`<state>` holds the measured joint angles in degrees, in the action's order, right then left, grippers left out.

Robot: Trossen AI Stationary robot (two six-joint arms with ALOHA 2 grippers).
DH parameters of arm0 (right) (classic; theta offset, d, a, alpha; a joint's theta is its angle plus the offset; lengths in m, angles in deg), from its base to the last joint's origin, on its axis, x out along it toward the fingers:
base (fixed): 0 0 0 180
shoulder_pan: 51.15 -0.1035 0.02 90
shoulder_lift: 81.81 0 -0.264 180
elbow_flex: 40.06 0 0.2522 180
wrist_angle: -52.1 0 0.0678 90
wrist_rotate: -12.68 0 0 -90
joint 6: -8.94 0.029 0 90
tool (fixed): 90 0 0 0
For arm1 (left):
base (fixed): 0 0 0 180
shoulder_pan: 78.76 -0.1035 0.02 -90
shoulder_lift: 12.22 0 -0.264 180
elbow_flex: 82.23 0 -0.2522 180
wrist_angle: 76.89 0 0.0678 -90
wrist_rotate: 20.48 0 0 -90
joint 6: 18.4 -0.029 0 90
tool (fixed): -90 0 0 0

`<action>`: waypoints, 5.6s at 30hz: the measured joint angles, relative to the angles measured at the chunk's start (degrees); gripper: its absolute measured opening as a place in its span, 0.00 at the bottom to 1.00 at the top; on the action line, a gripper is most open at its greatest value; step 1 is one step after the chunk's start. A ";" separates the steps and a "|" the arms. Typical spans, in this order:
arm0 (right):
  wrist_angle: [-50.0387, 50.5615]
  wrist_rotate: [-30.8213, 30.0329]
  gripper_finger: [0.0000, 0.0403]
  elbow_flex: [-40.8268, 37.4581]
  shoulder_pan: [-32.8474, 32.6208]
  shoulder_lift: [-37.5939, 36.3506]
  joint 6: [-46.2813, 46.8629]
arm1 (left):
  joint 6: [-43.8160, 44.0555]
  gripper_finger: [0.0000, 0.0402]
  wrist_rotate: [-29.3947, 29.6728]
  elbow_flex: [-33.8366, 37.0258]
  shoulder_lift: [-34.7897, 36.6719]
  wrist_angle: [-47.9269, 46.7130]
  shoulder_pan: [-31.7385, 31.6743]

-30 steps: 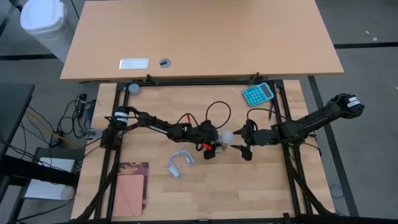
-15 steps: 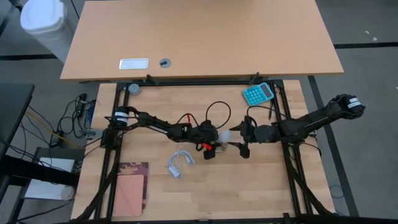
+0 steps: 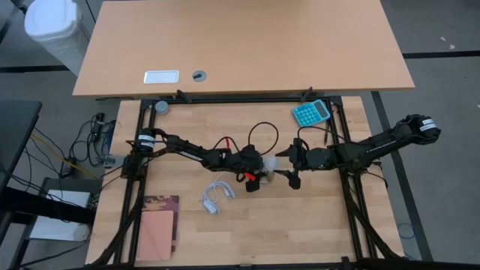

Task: Screw lightbulb
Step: Insert the lightbulb into the lamp socket

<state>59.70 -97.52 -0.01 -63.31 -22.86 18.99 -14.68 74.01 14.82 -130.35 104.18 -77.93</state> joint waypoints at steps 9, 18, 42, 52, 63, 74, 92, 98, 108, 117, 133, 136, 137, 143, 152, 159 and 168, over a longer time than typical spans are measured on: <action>-3.17 1.88 0.76 0.00 1.59 1.31 -0.85 | 0.01 0.54 0.00 0.00 0.00 0.34 0.00; 0.09 0.87 0.76 6.90 2.23 4.80 -4.37 | 0.01 0.54 0.02 0.00 0.00 0.09 0.00; 21.98 -9.87 0.76 3.74 -12.41 -3.72 18.25 | -2.75 0.54 0.04 0.00 0.00 0.02 0.05; 19.33 -10.48 0.76 3.17 -12.96 -3.74 17.79 | -5.51 0.72 0.08 -0.02 0.00 -0.91 0.12; 19.40 -10.71 0.76 3.15 -12.96 -3.74 17.39 | -6.45 0.72 0.15 -0.18 0.66 -8.69 0.03; 19.55 -11.27 0.76 3.13 -12.96 -3.74 17.29 | -6.80 0.72 0.06 -0.09 0.63 -8.03 0.41; 19.83 -13.19 0.76 3.10 -14.99 -3.76 19.83 | -6.54 0.72 0.14 11.95 0.52 15.92 1.18; 19.93 -13.23 0.76 3.10 -14.99 -3.76 19.97 | -5.67 0.72 0.96 17.13 0.33 26.67 1.24; 17.23 -13.30 0.76 3.09 -13.61 2.10 19.66 | -5.00 0.71 3.80 18.10 0.33 30.41 1.24; 11.19 -11.34 0.76 3.08 -11.60 6.41 16.86 | -3.80 0.59 3.85 18.08 0.35 30.50 1.50; 8.53 -7.69 0.76 3.08 -8.99 6.54 14.21 | -3.38 0.57 1.44 17.99 0.46 34.23 1.52; 8.48 -7.33 0.76 3.08 -8.72 6.54 14.03 | -3.92 0.57 1.57 17.97 0.46 34.65 1.52; 8.47 -7.26 0.76 3.08 -8.72 6.54 14.03 | -4.45 0.57 1.94 17.97 0.46 34.65 1.53; 8.31 -7.22 0.76 3.08 -8.72 6.54 13.88 | -4.62 0.57 3.99 17.41 0.13 35.17 1.54; 7.68 -7.21 0.76 3.08 -8.72 6.55 14.06 | -5.02 0.57 2.07 13.63 -4.85 34.71 1.78; 7.94 -5.71 0.76 3.08 -8.71 6.56 14.03 | -5.04 0.57 2.29 12.83 -4.96 35.13 1.76; 6.60 -11.03 0.76 3.10 -9.87 6.56 10.68 | -4.51 0.57 2.80 12.81 -4.96 35.08 1.76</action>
<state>66.30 -108.55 3.09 -73.18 -16.30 29.67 -19.19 76.81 27.63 -135.31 139.26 -76.17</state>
